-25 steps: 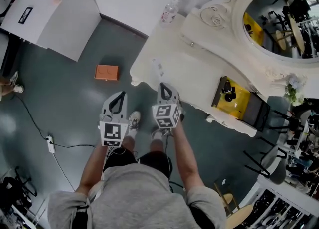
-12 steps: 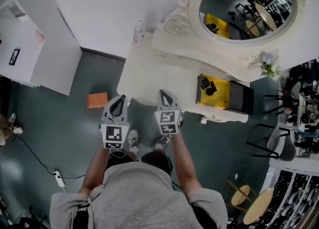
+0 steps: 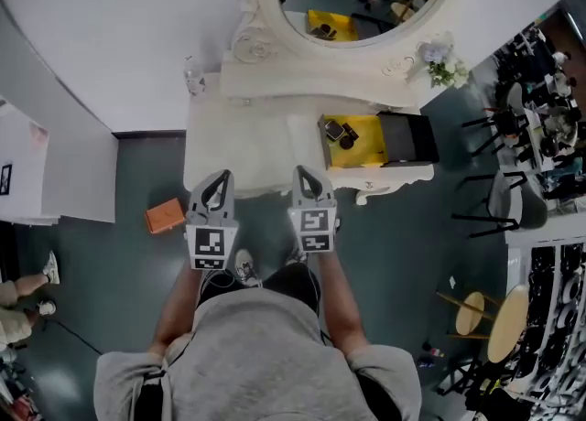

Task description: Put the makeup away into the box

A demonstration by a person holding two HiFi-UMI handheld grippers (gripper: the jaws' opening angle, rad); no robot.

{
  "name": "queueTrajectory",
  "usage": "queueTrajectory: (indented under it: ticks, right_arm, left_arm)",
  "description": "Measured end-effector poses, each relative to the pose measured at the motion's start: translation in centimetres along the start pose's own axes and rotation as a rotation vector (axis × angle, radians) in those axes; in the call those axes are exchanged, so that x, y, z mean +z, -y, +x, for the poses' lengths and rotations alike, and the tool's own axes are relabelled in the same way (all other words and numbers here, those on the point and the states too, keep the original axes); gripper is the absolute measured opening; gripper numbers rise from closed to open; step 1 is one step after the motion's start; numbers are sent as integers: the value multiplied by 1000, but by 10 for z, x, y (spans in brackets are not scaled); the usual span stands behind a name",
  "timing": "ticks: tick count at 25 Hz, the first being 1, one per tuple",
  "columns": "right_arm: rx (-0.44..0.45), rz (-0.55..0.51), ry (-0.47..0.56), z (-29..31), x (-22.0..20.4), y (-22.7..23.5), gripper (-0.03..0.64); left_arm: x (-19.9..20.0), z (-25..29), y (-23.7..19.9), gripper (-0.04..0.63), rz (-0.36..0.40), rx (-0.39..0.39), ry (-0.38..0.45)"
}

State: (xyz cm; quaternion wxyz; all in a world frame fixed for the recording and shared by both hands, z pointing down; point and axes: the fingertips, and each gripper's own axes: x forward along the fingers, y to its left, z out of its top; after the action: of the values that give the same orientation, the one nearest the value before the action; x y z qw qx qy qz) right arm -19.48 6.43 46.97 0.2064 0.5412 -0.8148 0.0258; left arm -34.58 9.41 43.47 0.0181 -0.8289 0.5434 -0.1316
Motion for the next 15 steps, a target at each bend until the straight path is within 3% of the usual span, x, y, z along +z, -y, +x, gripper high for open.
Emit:
queueTrajectory:
  ticks: [6,15]
  right_arm:
    - [-112,39,4,-22,-16,61,12]
    - [-219,65,-23,-27,-45,160,12]
  left_arm:
    - [18,41,50,3,30,-110,26]
    - [38,114,116,3,50,-204,28]
